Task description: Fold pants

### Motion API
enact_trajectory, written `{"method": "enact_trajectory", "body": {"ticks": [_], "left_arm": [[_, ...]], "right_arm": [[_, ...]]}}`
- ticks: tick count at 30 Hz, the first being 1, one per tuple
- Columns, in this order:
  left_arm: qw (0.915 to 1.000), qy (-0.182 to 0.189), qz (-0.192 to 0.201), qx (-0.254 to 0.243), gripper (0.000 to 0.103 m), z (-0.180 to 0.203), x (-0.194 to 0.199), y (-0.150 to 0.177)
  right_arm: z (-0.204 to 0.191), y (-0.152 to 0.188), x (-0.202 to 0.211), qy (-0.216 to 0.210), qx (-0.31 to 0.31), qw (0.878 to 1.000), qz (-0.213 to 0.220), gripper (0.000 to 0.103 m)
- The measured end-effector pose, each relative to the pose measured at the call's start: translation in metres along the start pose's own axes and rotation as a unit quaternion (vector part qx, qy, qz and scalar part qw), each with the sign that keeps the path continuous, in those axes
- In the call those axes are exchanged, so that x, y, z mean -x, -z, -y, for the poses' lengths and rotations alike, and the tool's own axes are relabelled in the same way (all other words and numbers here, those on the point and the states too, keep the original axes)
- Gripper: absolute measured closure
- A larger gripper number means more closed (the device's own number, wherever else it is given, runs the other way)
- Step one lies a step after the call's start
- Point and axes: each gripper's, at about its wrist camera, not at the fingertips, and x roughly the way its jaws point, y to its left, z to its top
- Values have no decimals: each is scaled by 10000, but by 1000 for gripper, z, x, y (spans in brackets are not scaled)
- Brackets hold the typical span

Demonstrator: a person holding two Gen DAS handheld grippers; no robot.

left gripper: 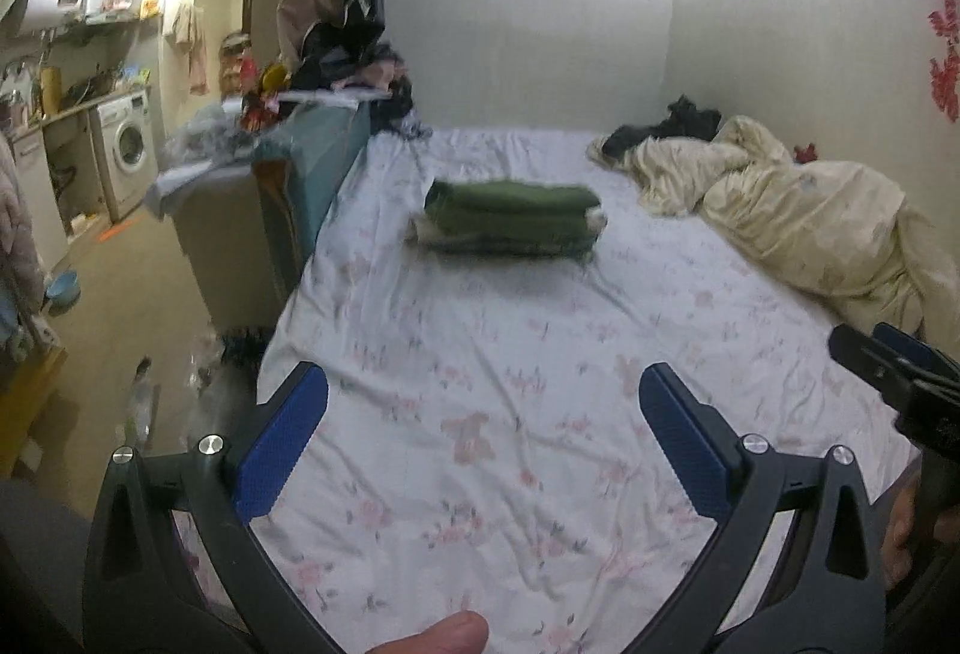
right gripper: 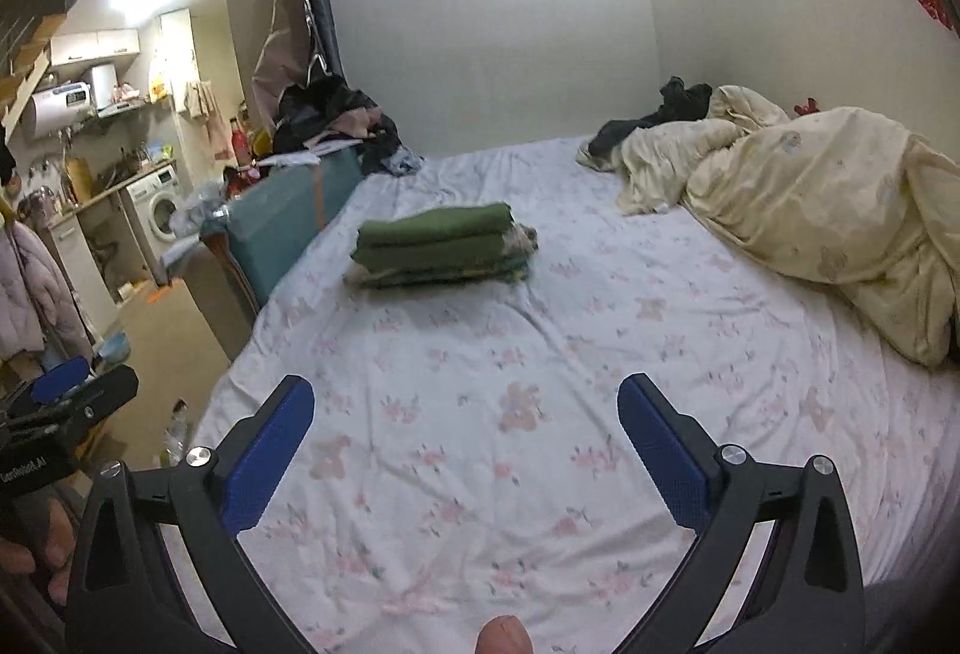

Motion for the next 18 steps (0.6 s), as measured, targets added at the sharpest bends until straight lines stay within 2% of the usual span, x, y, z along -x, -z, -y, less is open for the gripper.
{"method": "enact_trajectory", "body": {"ticks": [4,10,18], "left_arm": [[10000,-86,-45,0,1,1,-11,12],[9994,-141,158,-259,1,8,-10,14],[9993,-105,88,-352,1,13,-12,16]], "right_arm": [[-4,25,-3,44,106,9999,13,0],[-10,28,-12,71,189,9998,-65,0],[-7,35,-30,141,-2,9991,-388,0]]}}
